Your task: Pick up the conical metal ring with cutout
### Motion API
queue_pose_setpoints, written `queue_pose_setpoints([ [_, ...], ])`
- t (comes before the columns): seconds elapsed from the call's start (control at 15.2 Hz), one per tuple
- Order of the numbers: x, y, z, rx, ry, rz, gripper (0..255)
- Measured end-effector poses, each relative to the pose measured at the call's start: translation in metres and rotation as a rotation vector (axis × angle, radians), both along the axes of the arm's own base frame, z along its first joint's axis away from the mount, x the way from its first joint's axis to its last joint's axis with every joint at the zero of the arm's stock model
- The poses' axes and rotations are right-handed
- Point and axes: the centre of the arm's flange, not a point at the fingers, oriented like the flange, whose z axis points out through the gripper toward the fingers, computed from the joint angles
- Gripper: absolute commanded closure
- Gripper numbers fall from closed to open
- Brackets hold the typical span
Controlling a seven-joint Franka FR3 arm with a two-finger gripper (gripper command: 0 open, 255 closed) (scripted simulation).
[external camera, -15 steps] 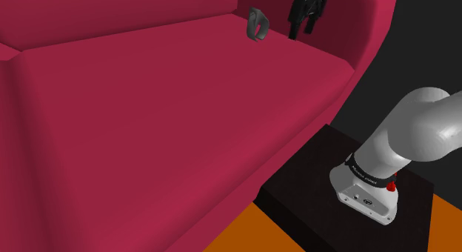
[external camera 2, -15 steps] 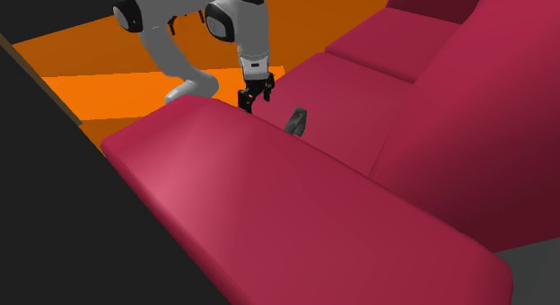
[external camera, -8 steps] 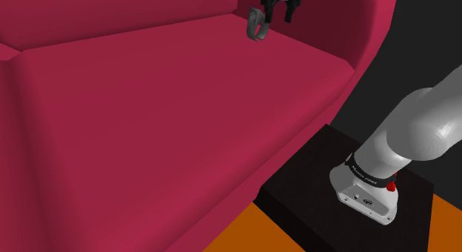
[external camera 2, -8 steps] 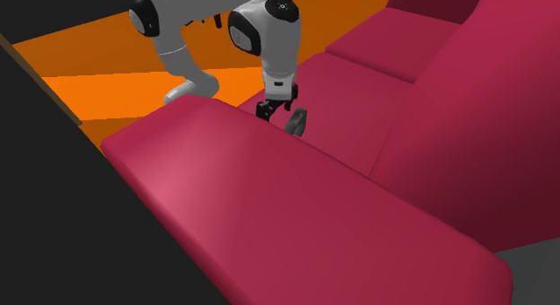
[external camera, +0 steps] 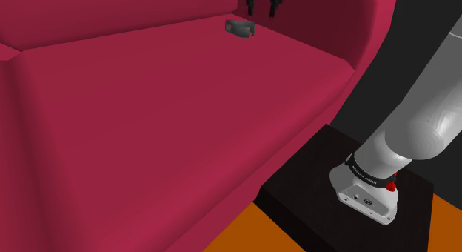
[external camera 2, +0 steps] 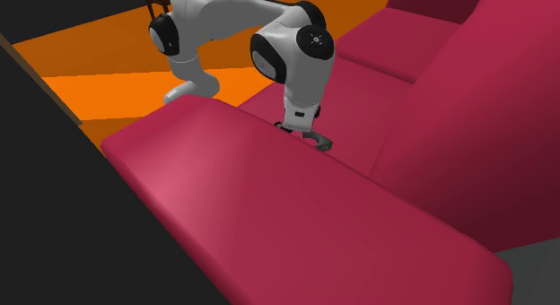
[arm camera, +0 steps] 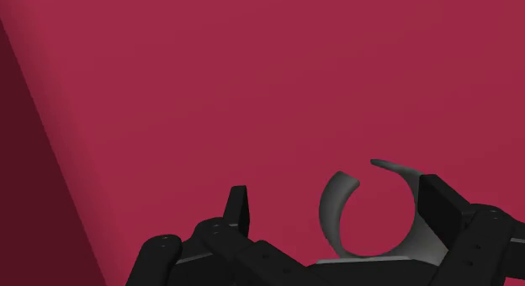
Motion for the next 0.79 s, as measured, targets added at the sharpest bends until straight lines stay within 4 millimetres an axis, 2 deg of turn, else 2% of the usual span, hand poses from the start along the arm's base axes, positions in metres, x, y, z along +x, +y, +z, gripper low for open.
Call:
queue_pose_setpoints([
  [0.4, 0.003, -0.003, -0.03, 0.002, 0.003, -0.004, 0],
  [0.46, 0.003, -0.002, -0.032, 0.002, 0.003, -0.004, 255],
  [0.79, 0.004, -0.001, -0.034, 0.002, 0.002, -0.004, 255],
])
